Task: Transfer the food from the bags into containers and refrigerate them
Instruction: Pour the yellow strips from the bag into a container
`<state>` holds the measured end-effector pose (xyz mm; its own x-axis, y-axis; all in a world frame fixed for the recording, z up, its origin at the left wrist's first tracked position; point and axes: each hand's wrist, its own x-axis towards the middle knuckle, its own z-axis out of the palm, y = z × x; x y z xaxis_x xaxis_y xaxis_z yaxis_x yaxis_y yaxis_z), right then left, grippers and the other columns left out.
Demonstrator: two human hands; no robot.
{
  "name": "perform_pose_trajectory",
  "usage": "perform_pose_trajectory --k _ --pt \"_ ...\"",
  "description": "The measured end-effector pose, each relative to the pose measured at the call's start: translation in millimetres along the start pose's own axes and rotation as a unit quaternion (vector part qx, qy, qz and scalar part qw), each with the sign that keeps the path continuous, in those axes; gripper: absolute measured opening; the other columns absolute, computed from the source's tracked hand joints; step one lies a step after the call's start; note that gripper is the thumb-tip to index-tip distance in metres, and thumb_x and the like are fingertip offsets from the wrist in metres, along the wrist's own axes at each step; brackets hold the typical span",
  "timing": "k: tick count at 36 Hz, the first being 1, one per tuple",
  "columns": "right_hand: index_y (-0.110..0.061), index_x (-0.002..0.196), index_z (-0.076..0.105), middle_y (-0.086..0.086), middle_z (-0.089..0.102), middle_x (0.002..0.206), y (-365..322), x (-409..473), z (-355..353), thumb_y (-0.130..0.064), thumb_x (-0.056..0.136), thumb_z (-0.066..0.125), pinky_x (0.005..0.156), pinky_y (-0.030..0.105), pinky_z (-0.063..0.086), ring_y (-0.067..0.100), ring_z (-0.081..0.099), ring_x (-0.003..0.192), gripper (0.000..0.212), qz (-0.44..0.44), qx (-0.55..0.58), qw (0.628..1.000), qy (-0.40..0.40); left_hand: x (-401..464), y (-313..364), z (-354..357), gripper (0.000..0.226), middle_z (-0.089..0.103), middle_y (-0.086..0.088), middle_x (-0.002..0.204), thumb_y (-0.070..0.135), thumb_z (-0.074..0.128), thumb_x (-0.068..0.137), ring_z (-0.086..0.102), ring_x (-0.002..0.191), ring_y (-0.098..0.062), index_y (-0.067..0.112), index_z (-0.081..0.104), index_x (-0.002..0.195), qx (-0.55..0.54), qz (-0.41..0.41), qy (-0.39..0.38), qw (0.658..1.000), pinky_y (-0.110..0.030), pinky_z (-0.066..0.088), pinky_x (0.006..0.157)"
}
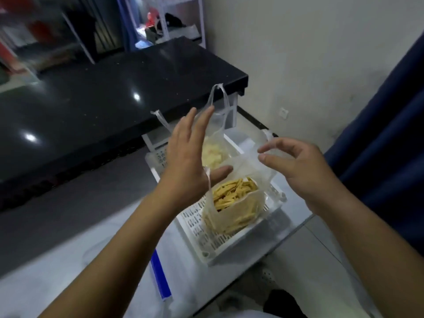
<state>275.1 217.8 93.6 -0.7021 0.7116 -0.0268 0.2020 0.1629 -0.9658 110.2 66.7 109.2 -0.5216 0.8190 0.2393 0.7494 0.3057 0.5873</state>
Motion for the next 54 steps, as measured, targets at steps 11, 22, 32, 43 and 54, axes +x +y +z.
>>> perform_pose_trajectory --k 11,22,32,43,54 --pt "-0.043 0.082 0.072 -0.03 0.049 0.135 -25 23 -12 -0.039 0.081 0.07 0.092 0.017 0.033 -0.012 0.041 0.126 0.004 -0.046 -0.012 0.991 -0.127 39 26 39 0.102 0.004 0.012 0.168 0.044 0.081 0.08 0.006 0.155 -0.017 0.048 0.011 0.154 -0.014 -0.015 0.032 0.999 -0.058 0.02 0.121" --pt "-0.043 0.1 0.073 -0.033 0.056 0.131 21 52 -59 -0.051 0.07 0.063 0.112 0.034 0.035 -0.009 0.048 0.125 0.032 -0.003 0.057 0.99 -0.131 60 26 30 0.069 0.023 0.002 0.164 0.047 0.07 0.089 0.019 0.153 -0.021 0.031 0.041 0.149 0.033 -0.035 0.148 0.988 -0.062 0.028 0.117" --pt "-0.054 0.111 0.068 -0.031 0.065 0.12 59 73 -54 -0.047 0.068 0.074 0.088 0.022 0.047 -0.011 0.059 0.112 0.045 0.089 0.114 0.951 -0.273 47 42 -7 0.066 0.027 -0.013 0.162 0.039 0.075 0.087 0.02 0.152 -0.031 0.026 0.044 0.144 0.131 -0.003 0.188 0.973 -0.067 0.025 0.115" --pt "-0.053 0.124 0.06 -0.008 0.066 0.131 92 90 -33 -0.046 0.056 0.095 0.093 0.048 0.056 0.019 0.066 0.117 0.077 0.282 0.277 0.842 -0.367 60 93 -54 0.054 0.035 -0.006 0.159 0.032 0.07 0.091 0.024 0.151 -0.026 0.023 0.054 0.142 0.176 -0.05 0.161 0.97 -0.061 0.024 0.117" --pt "-0.005 0.137 0.057 0.033 0.052 0.138 102 66 -4 -0.014 0.08 0.083 0.098 0.076 0.038 0.057 0.049 0.126 0.063 0.42 0.547 0.529 -0.495 49 125 -77 0.039 0.062 -0.001 0.134 0.026 0.06 0.096 0.058 0.126 -0.019 0.016 0.057 0.134 0.154 -0.04 0.196 0.968 -0.048 0.05 0.102"
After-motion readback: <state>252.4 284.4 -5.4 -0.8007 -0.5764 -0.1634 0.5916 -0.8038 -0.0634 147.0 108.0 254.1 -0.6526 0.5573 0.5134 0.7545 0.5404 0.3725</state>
